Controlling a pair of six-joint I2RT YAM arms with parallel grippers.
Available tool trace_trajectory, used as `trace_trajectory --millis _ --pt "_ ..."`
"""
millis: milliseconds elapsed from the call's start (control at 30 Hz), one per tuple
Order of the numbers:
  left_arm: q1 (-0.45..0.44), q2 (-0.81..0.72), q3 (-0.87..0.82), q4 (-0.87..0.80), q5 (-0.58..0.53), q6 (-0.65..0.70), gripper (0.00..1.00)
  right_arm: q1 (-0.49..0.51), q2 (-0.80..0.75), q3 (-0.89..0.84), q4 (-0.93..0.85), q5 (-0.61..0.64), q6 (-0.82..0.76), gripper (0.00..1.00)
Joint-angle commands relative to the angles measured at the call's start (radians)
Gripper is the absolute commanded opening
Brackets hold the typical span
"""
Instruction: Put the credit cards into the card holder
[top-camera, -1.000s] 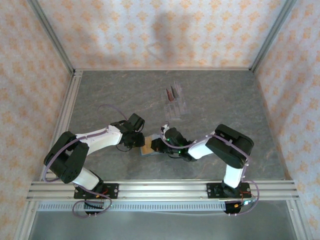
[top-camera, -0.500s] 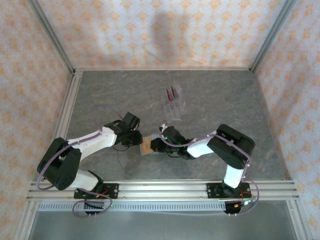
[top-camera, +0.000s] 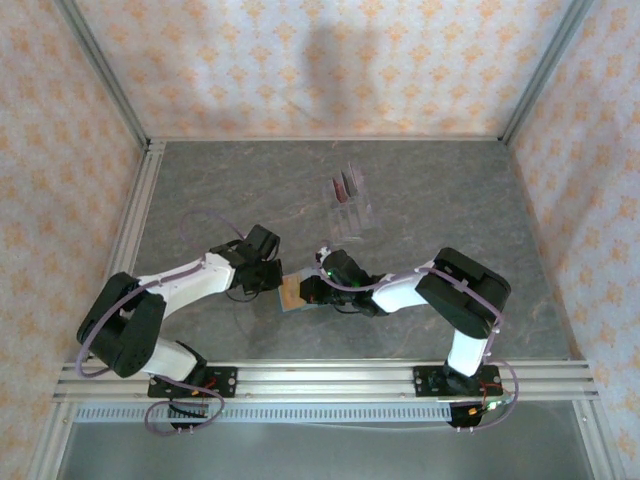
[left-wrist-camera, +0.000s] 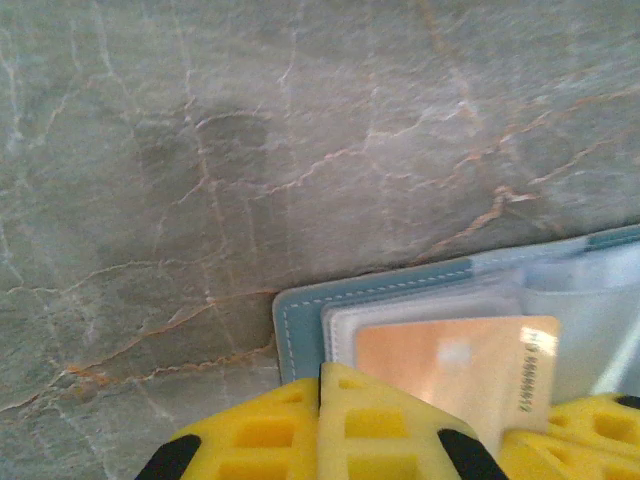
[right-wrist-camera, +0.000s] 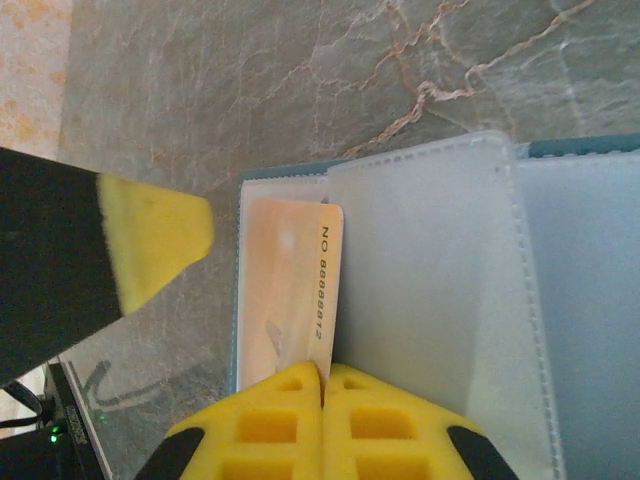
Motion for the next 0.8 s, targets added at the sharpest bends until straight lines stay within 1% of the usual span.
trace_trajectory --millis 0,167,400,533,600,667,700,767 --pt "0.002 0.047 0.009 0.000 -0.030 -0.020 0.00 0.013 0.031 0.002 -0.145 -0.020 -0.041 0.05" --pt "0.000 0.090 0.013 0.011 -0.035 -0.022 0.00 0.014 0.046 0.022 -0.153 -0.039 -0.046 0.08" --pt "-0.012 0.133 0.015 0.035 -0.025 -0.026 0.00 0.014 0.064 0.039 -0.138 -0.053 -0.041 0.08" --pt "-0.018 0.142 0.019 0.039 -0.023 -0.025 0.00 0.014 0.056 0.045 -0.140 -0.045 -0.038 0.11" --pt "-0.018 0.139 0.017 0.035 -0.025 -0.022 0.00 0.014 0.035 0.038 -0.146 -0.039 -0.038 0.15" --pt "-0.018 0.135 0.019 0.029 -0.024 -0.016 0.00 0.014 -0.001 0.036 -0.165 -0.032 -0.045 0.22" --pt "-0.018 0.136 0.023 0.025 -0.023 -0.012 0.00 0.014 -0.026 0.035 -0.186 -0.021 -0.052 0.27" --pt "-0.018 0.141 0.034 0.020 -0.014 -0.005 0.00 0.014 -0.074 0.042 -0.242 -0.001 -0.065 0.33"
